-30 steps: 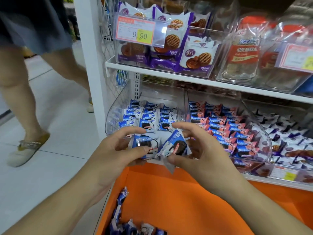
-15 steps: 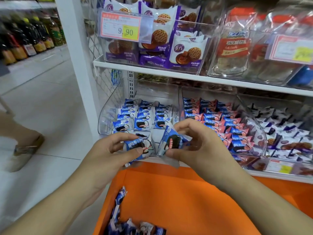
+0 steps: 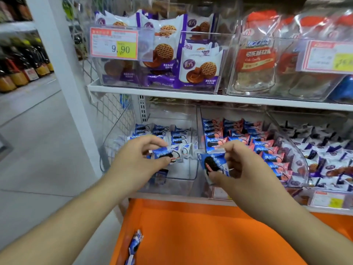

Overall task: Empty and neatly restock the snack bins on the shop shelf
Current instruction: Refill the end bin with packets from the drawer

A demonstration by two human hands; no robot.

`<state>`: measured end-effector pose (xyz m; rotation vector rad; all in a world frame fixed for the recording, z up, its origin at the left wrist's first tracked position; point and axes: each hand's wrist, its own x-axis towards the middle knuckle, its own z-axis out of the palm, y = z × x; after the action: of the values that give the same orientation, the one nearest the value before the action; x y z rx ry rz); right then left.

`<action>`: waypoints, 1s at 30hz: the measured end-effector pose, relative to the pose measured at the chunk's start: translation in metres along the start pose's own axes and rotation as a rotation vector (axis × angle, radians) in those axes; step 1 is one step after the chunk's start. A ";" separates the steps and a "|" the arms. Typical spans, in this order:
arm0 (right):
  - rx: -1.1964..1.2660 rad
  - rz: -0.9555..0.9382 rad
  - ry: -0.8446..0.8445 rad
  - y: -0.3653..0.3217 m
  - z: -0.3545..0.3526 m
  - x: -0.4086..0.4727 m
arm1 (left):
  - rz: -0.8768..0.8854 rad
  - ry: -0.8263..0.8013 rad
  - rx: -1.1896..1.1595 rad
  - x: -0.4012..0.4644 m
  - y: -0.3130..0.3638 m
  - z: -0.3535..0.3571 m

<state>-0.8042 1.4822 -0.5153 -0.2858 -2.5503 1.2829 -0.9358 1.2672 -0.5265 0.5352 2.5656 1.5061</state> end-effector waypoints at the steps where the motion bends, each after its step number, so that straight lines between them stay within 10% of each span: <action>1: -0.010 -0.001 0.009 0.002 -0.001 0.002 | 0.018 -0.016 0.052 0.017 -0.002 0.007; 18: -0.133 -0.062 -0.045 0.013 -0.002 0.015 | 0.189 -0.174 0.581 0.117 -0.046 0.071; 23: -0.102 0.002 -0.042 0.015 0.002 0.015 | 0.149 -0.070 0.146 0.082 -0.018 0.039; 30: -0.034 -0.049 -0.006 0.002 0.019 0.017 | 0.139 -0.459 -0.112 0.019 0.019 0.005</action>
<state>-0.8263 1.4746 -0.5251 -0.2246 -2.5698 1.2265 -0.9478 1.2864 -0.5107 0.9363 2.1198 1.3601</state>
